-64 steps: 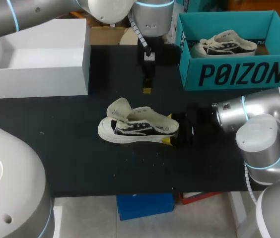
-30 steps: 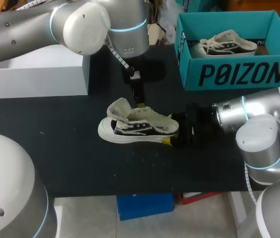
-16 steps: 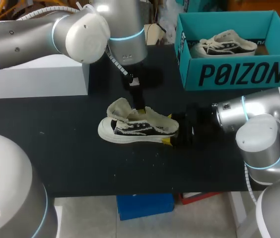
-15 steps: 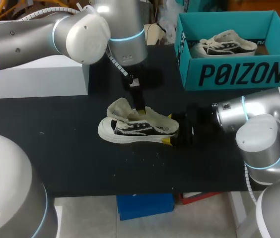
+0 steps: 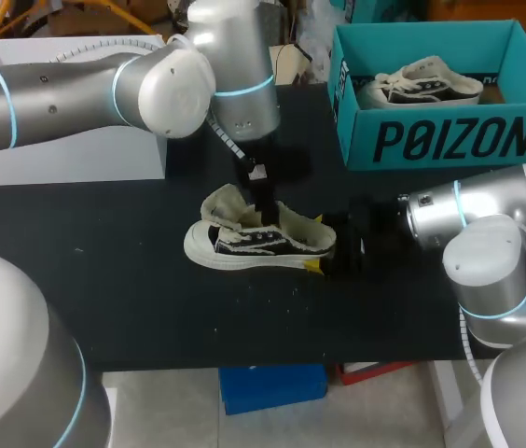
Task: Take the shoe out of the shoebox, open the shoe tongue, remove and reinsert the insole, then place the shoe into the shoebox
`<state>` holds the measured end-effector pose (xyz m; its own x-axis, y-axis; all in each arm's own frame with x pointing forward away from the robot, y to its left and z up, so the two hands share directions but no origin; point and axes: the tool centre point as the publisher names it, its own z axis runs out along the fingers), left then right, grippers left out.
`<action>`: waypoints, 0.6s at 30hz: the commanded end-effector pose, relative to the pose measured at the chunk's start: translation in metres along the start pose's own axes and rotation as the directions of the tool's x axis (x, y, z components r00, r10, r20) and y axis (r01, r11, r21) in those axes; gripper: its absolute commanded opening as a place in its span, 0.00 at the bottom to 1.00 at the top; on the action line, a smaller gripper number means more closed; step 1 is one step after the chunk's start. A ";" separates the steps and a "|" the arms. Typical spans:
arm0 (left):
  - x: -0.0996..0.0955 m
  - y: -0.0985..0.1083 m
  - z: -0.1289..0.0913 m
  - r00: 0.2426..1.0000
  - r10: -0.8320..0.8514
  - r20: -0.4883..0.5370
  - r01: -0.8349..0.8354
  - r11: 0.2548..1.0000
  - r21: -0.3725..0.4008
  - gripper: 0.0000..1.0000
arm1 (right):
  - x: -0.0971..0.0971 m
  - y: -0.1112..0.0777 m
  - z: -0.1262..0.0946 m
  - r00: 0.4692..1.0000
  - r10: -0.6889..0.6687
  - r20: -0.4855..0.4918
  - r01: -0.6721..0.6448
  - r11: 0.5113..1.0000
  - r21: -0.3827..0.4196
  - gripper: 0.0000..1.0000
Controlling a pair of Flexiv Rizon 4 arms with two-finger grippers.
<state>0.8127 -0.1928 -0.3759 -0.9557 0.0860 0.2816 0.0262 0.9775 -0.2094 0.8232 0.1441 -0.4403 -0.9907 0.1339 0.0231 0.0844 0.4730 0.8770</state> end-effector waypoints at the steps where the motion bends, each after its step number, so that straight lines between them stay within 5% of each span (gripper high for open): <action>1: -0.002 -0.004 0.015 1.000 0.007 -0.017 -0.007 1.000 0.001 0.00 | 0.000 -0.001 0.001 1.000 0.002 0.002 -0.002 1.000 0.002 0.00; 18: 0.006 -0.006 0.037 0.998 0.019 -0.056 -0.022 0.998 -0.050 0.00 | 0.000 -0.001 0.001 1.000 0.002 0.002 -0.002 1.000 0.002 0.00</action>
<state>0.7954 -0.2023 -0.4018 -0.9382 0.1141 0.3267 0.0603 0.9836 -0.1703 0.8231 0.1441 -0.4403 -0.9907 0.1339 0.0231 0.0844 0.4730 0.8770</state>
